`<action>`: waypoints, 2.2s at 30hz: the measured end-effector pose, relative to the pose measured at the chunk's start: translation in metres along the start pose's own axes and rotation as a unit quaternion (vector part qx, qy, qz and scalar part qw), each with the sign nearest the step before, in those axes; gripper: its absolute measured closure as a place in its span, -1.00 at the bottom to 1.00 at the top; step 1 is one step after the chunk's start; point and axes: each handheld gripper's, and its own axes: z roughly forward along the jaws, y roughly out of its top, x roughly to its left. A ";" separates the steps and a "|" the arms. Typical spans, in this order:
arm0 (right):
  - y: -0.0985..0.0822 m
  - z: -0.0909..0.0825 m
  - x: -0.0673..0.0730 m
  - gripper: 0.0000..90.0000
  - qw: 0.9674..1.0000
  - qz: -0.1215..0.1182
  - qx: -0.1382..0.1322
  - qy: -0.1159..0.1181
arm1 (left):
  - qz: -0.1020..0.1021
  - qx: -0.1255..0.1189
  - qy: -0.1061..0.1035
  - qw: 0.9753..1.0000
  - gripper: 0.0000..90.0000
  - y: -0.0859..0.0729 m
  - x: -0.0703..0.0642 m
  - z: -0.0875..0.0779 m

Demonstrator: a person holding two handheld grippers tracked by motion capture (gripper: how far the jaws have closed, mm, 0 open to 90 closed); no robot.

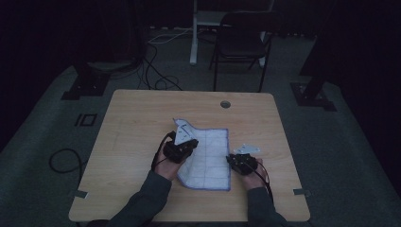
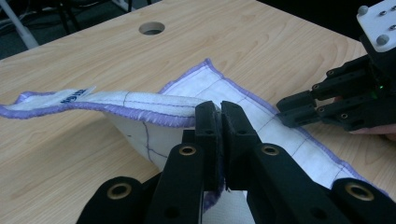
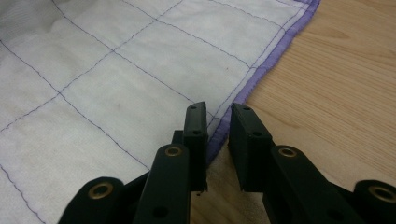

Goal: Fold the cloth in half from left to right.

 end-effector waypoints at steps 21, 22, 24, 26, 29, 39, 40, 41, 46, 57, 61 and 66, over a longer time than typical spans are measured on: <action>0.000 0.000 0.000 0.68 1.000 0.002 0.000 0.001 | 0.007 0.009 -0.022 1.000 0.93 0.001 -0.011 0.020; 0.000 0.000 0.000 0.65 1.000 0.003 0.001 0.000 | 0.008 0.010 -0.023 1.000 0.93 0.001 -0.011 0.021; 0.000 -0.001 -0.001 0.58 1.000 0.006 0.002 0.000 | 0.006 0.011 -0.026 1.000 0.93 0.001 -0.012 0.024; 0.000 -0.001 -0.001 0.55 1.000 0.005 0.003 -0.001 | 0.004 0.012 -0.027 1.000 0.93 0.000 -0.012 0.025; 0.000 -0.003 0.001 0.53 1.000 -0.003 0.002 -0.002 | 0.005 0.016 -0.030 0.999 0.93 -0.001 -0.014 0.029; -0.001 -0.008 -0.004 0.55 1.000 0.007 -0.003 -0.015 | 0.011 0.021 -0.041 0.999 0.93 -0.002 -0.020 0.037; -0.002 -0.008 -0.005 0.54 1.000 0.006 -0.001 -0.016 | 0.011 0.022 -0.041 0.999 0.93 -0.002 -0.021 0.038; -0.002 -0.008 -0.005 0.54 1.000 0.006 -0.001 -0.016 | 0.013 0.024 -0.043 0.999 0.93 -0.003 -0.021 0.039; -0.002 -0.008 -0.006 0.53 1.000 0.009 -0.003 -0.021 | 0.014 0.027 -0.047 0.998 0.93 -0.004 -0.025 0.044; -0.003 -0.008 -0.008 0.53 1.000 0.014 0.001 -0.024 | 0.015 0.048 -0.054 0.997 0.93 -0.012 -0.032 0.068; -0.003 -0.008 -0.008 0.54 1.000 0.014 0.001 -0.023 | 0.015 0.056 -0.057 0.997 0.93 -0.013 -0.035 0.076; -0.003 -0.009 -0.008 0.54 1.000 0.015 0.000 -0.023 | 0.013 0.054 -0.058 0.997 0.93 -0.011 -0.038 0.079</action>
